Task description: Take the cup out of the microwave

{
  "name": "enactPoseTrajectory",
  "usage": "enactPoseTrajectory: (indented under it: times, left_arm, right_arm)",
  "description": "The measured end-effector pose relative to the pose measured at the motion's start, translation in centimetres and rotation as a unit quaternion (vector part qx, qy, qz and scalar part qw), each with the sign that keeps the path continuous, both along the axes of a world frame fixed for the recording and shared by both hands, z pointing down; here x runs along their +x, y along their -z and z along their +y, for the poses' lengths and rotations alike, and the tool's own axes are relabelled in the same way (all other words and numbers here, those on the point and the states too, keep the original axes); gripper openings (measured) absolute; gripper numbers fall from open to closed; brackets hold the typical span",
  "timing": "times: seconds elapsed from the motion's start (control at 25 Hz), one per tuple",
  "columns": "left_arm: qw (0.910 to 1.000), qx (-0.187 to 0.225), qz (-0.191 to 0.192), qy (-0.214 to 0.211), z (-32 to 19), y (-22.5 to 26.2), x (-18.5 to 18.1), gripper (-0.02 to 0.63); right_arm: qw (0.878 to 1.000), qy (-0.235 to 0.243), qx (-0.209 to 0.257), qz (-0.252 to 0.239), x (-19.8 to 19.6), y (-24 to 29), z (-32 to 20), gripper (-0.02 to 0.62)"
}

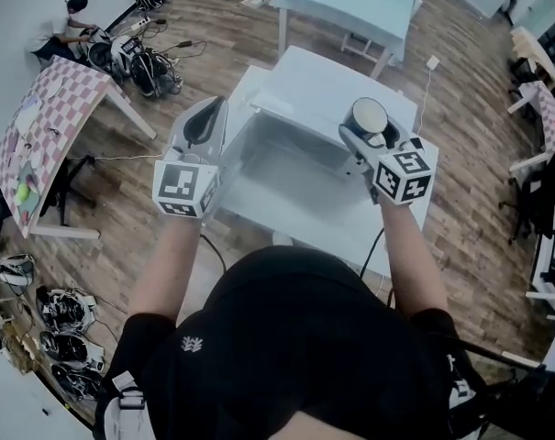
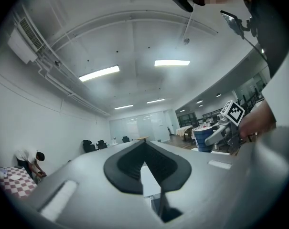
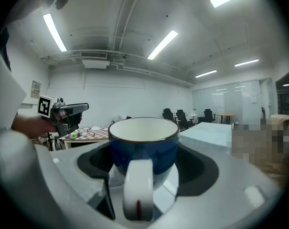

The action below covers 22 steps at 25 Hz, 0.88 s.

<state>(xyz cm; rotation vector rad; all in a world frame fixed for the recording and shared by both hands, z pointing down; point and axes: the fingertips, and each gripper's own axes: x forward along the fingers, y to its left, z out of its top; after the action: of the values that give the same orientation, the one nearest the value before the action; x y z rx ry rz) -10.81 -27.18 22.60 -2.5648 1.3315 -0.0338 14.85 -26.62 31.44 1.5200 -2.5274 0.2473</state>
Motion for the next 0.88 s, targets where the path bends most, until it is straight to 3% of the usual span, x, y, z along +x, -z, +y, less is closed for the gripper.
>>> enactPoseTrajectory:
  times: [0.88]
  left_arm:
    - [0.9997, -0.009, 0.000, -0.023, 0.2, 0.7, 0.9, 0.005]
  right_arm:
    - [1.000, -0.015, 0.010, 0.015, 0.3, 1.3, 0.1, 0.387]
